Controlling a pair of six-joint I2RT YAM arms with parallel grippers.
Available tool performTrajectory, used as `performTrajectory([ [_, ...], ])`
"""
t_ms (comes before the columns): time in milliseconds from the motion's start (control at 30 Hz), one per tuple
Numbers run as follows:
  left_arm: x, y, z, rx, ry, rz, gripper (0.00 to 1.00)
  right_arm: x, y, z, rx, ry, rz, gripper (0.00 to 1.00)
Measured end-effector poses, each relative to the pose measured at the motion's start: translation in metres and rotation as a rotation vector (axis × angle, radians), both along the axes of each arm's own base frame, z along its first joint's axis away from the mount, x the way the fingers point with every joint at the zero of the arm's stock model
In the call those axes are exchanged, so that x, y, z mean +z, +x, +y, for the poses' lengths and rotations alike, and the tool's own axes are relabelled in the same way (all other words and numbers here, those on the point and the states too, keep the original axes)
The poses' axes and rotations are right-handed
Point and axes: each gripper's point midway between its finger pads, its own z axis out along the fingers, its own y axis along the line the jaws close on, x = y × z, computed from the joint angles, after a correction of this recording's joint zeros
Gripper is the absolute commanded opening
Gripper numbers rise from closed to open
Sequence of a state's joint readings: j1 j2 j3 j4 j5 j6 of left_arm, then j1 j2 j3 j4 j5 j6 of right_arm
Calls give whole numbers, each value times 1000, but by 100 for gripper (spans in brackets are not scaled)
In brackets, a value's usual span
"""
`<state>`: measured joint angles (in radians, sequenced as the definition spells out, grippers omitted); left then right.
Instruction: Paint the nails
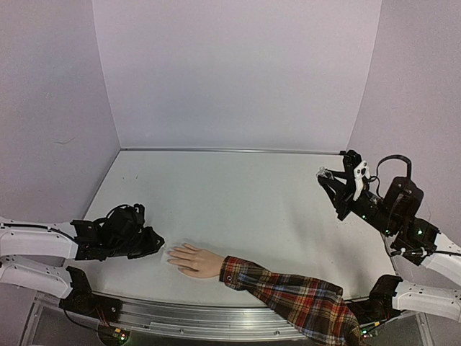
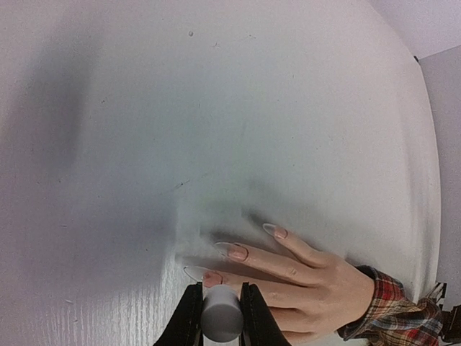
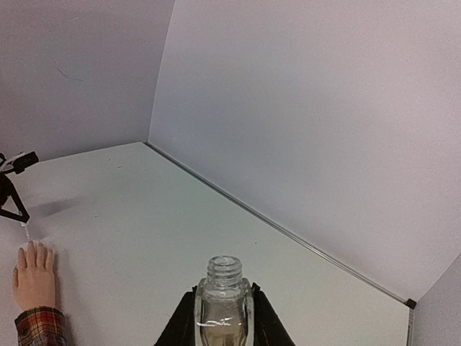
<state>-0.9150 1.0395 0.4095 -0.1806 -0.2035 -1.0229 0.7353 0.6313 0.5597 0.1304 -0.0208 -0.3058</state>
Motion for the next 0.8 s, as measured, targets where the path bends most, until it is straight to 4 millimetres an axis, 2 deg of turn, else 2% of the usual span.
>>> performTrajectory([
  [800,-9,0,-1,-1,18,13,0,-4,-1,2,12,-8,9,0],
])
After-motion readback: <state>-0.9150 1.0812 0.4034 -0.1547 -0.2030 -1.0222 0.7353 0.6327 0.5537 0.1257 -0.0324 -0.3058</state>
